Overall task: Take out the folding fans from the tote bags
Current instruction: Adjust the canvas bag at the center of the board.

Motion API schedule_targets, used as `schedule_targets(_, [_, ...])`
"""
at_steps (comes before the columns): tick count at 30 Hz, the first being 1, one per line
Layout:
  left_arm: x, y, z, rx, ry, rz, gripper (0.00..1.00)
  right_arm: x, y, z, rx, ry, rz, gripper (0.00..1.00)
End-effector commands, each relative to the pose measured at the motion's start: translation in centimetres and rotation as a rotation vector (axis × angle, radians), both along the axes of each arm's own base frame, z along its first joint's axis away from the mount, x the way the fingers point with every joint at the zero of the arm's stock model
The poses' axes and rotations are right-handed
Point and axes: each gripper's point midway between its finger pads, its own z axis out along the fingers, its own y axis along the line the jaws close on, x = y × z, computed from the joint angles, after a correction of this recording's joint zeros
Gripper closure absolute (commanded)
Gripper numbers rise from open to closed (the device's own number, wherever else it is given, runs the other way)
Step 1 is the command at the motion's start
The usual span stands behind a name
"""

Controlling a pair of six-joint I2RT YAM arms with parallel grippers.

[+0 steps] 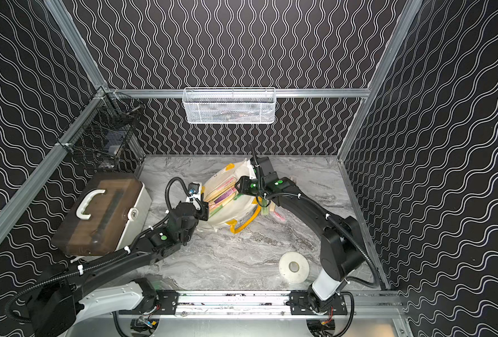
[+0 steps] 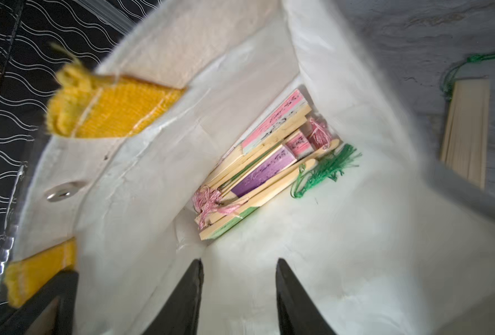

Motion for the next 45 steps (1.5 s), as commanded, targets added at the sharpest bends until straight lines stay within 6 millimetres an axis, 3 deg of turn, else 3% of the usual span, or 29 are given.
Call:
schedule_targets(1, [-0.8,0.8,-1.4,0.014,0.177,0.052,1.0,1.0,-0.2,-0.6,-0.064,-0.006,-0.011,0.57])
schedule_targets(7, [-2.3,1.1,-1.8,0.045,0.379,0.045,1.0,2.0,0.5,-1.2,-0.129,0.021,0.026,0.57])
schedule_targets(9, [-2.7,1.4,-2.0,0.036,0.415,0.036,0.94,2.0,0.8,-1.8,-0.141,0.034,0.035,0.57])
schedule_targets(14, [-3.2,1.9,-3.4,-0.018,0.485,0.008,0.69,1.8,1.4,-3.0,-0.161,0.059,0.06,0.57])
schedule_targets(16, [-2.8,2.0,-2.9,-0.048,0.491,-0.003,0.55,1.8,1.7,-3.0,-0.167,0.055,0.073,0.57])
schedule_targets(19, [-1.8,2.2,-0.5,-0.055,0.463,-0.023,0.37,1.6,1.9,-2.5,-0.177,0.038,0.083,0.57])
schedule_targets(21, [-0.7,1.8,1.8,-0.032,0.43,-0.063,0.06,1.5,2.1,-2.1,-0.171,0.026,0.09,0.57])
schedule_targets(22, [-0.2,1.6,2.6,-0.014,0.425,-0.081,0.01,1.4,2.2,-1.9,-0.17,0.022,0.092,0.57])
schedule_targets(27, [3.1,1.6,4.1,0.093,0.429,-0.084,0.01,1.4,2.3,-1.8,-0.155,0.014,0.088,0.57])
schedule_targets(33, [6.3,1.9,0.3,0.1,0.551,-0.143,0.01,1.5,2.1,-1.9,-0.17,0.017,0.074,0.58])
schedule_targets(36, [7.6,2.4,-1.2,0.054,0.591,-0.159,0.06,1.4,1.8,-2.0,-0.177,0.011,0.063,0.57])
schedule_targets(45, [8.1,0.7,-3.2,-0.014,0.668,-0.269,0.26,1.6,1.8,-2.3,-0.173,0.016,0.057,0.57])
